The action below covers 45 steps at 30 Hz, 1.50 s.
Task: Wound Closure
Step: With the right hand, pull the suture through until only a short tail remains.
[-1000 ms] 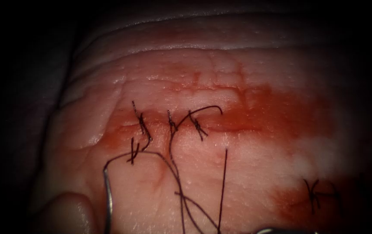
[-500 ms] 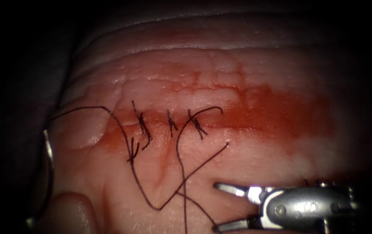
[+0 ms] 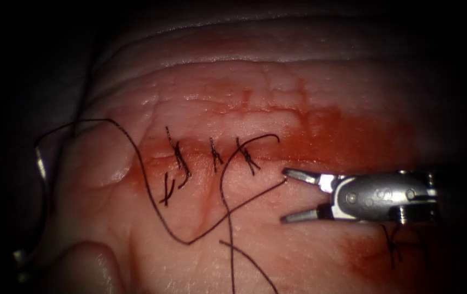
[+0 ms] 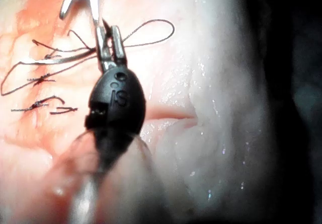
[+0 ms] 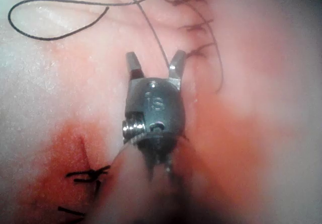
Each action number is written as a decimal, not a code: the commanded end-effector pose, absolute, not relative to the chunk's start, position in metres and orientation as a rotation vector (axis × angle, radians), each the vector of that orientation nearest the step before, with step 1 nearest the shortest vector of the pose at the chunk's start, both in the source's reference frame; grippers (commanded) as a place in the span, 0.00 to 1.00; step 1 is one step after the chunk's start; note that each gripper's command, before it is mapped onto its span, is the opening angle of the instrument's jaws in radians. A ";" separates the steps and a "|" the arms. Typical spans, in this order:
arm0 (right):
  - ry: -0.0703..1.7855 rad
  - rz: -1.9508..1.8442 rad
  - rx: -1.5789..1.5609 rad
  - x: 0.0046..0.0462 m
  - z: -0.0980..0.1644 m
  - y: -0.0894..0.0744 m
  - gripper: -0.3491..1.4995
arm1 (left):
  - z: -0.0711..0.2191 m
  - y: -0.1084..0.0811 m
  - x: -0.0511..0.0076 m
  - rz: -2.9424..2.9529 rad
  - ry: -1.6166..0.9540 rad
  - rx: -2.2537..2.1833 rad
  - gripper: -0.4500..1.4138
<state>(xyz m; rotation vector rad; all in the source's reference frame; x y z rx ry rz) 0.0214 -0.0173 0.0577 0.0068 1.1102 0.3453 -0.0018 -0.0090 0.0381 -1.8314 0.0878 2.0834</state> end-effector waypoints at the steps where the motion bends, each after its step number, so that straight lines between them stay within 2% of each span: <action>1: 1.099 0.330 0.019 0.0226 0.059 -0.018 0.52 | 0.039 -0.009 -0.0023 2.083 0.085 -1.833 0.00; 5: 1.073 0.308 0.028 0.0229 0.061 -0.017 0.24 | 0.039 -0.009 -0.0023 2.083 0.086 -1.832 0.00; 7: 1.066 0.302 0.029 0.0228 0.061 -0.017 0.00 | 0.039 -0.009 -0.0024 2.084 0.086 -1.832 0.00; 16: 0.969 0.338 0.113 0.0224 0.060 -0.019 0.00 | 0.039 -0.009 -0.0029 2.077 0.080 -1.838 0.00; 25: 0.998 0.336 0.126 0.0215 0.052 -0.026 0.00 | 0.040 -0.006 -0.0046 2.063 0.075 -1.831 0.00; 40: 1.085 0.253 0.137 0.0263 0.043 -0.033 0.00 | 0.040 -0.006 -0.0022 2.069 0.073 -1.819 0.00; 41: 1.093 0.235 0.116 0.0263 0.043 -0.033 0.10 | 0.040 -0.006 -0.0019 2.068 0.075 -1.814 0.00; 42: 1.105 0.216 0.089 0.0262 0.044 -0.032 0.32 | 0.040 -0.006 -0.0015 2.067 0.076 -1.809 0.00; 43: 1.119 0.206 0.063 0.0259 0.044 -0.031 0.59 | 0.040 -0.005 -0.0009 2.058 0.084 -1.803 0.00; 44: 1.128 0.203 0.047 0.0256 0.044 -0.031 0.72 | 0.040 -0.005 -0.0004 2.052 0.089 -1.798 0.00; 45: 1.137 0.204 0.034 0.0252 0.045 -0.030 0.77 | 0.040 -0.005 0.0002 2.046 0.094 -1.793 0.00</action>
